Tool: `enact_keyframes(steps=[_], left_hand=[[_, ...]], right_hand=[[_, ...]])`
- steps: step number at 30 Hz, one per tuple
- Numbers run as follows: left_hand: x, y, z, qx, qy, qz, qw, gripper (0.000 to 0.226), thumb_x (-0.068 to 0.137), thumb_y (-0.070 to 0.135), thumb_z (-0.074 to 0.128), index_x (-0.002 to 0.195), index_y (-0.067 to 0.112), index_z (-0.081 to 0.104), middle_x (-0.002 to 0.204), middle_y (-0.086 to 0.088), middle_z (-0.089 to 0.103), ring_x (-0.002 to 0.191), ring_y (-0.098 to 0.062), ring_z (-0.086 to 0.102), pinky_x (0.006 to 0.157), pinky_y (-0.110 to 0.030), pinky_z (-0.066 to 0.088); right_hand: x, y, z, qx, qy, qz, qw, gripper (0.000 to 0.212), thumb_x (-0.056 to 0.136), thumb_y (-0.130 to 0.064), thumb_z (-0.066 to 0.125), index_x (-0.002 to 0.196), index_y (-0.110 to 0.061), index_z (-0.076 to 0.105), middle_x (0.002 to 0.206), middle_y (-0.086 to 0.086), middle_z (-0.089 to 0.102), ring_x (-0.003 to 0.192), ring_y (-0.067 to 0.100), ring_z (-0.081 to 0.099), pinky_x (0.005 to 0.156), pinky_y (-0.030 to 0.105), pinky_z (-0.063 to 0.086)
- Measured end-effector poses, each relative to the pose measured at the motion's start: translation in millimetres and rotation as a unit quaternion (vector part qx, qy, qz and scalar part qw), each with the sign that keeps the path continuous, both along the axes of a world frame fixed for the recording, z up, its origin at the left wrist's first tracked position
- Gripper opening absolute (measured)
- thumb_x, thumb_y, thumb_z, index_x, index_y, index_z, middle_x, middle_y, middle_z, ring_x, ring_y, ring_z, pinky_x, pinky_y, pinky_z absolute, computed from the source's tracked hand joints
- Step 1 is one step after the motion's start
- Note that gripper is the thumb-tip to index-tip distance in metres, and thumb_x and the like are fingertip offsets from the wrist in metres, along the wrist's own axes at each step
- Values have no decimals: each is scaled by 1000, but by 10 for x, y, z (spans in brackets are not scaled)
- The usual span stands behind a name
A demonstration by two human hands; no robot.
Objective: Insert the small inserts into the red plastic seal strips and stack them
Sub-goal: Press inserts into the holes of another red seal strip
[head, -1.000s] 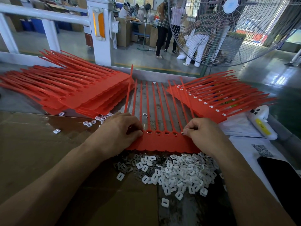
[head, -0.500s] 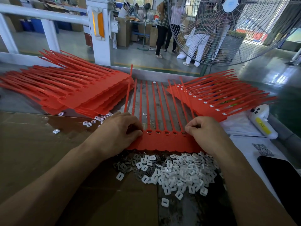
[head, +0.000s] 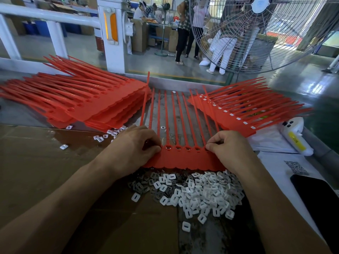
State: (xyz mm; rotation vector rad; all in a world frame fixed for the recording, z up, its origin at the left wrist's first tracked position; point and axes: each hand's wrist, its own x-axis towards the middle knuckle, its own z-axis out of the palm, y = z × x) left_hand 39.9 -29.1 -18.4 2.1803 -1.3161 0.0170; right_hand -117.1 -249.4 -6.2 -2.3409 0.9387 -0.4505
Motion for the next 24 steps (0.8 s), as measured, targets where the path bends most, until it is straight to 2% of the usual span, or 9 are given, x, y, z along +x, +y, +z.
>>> enact_keyframes(steps=[4, 6, 8, 11, 14, 17, 21, 24], left_hand=[[0, -2, -2, 0, 2, -2, 1000, 13, 94, 38, 66, 105, 32, 71, 104, 17, 63, 104, -5, 54, 96, -34, 47], [-3, 0, 3, 2, 2, -3, 1000, 13, 94, 37, 67, 105, 32, 72, 104, 16, 63, 104, -6, 54, 97, -34, 47], [-9, -4, 10, 3, 3, -2, 1000, 13, 95, 37, 67, 105, 32, 72, 105, 16, 63, 105, -6, 54, 97, -35, 47], [-17, 3, 12, 1, 3, 0, 1000, 13, 95, 36, 67, 106, 31, 72, 105, 15, 63, 105, -7, 54, 97, -35, 47], [-16, 4, 13, 2, -1, -4, 1000, 15, 94, 34, 67, 108, 28, 72, 105, 12, 64, 105, -10, 55, 97, -37, 47], [-14, 4, 14, 0, -3, -4, 1000, 15, 94, 32, 68, 107, 26, 72, 104, 10, 65, 103, -11, 56, 96, -38, 48], [-13, 1, 1, -5, -3, 0, 1000, 14, 94, 32, 68, 106, 26, 73, 102, 10, 64, 102, -12, 56, 95, -38, 47], [-10, 2, -6, -7, -1, 3, 1000, 13, 94, 32, 69, 105, 27, 72, 101, 11, 64, 100, -11, 55, 94, -37, 47]], right_hand=[[-9, 25, -3, -4, -19, -4, 1000, 7, 95, -22, 71, 89, -23, 74, 87, -14, 68, 83, 4, 62, 66, 24, 44], [-11, 52, 5, -24, -35, 1, 999, 6, 95, -23, 70, 91, -23, 74, 89, -15, 69, 88, 7, 64, 74, 29, 47], [-14, 121, 42, -33, -61, 30, 997, 7, 94, -25, 72, 89, -28, 74, 84, -17, 70, 86, 1, 65, 74, 26, 48], [0, 308, 100, -16, -73, 153, 985, 6, 92, -31, 75, 86, -33, 74, 86, -24, 71, 83, -7, 65, 68, 12, 42], [40, 540, 108, -9, -44, 288, 956, 4, 92, -29, 76, 92, -33, 76, 91, -23, 70, 87, -6, 66, 72, 9, 46], [78, 708, 59, -26, -15, 365, 930, 6, 92, -28, 77, 97, -30, 76, 94, -18, 67, 89, 0, 65, 79, 18, 52], [127, 789, 16, -73, 2, 381, 922, 14, 92, -29, 77, 106, -33, 77, 101, -17, 64, 94, 0, 62, 85, 28, 53], [139, 813, 23, -99, 19, 398, 912, 17, 95, -28, 73, 110, -34, 76, 108, -17, 63, 100, 1, 60, 90, 30, 52]])
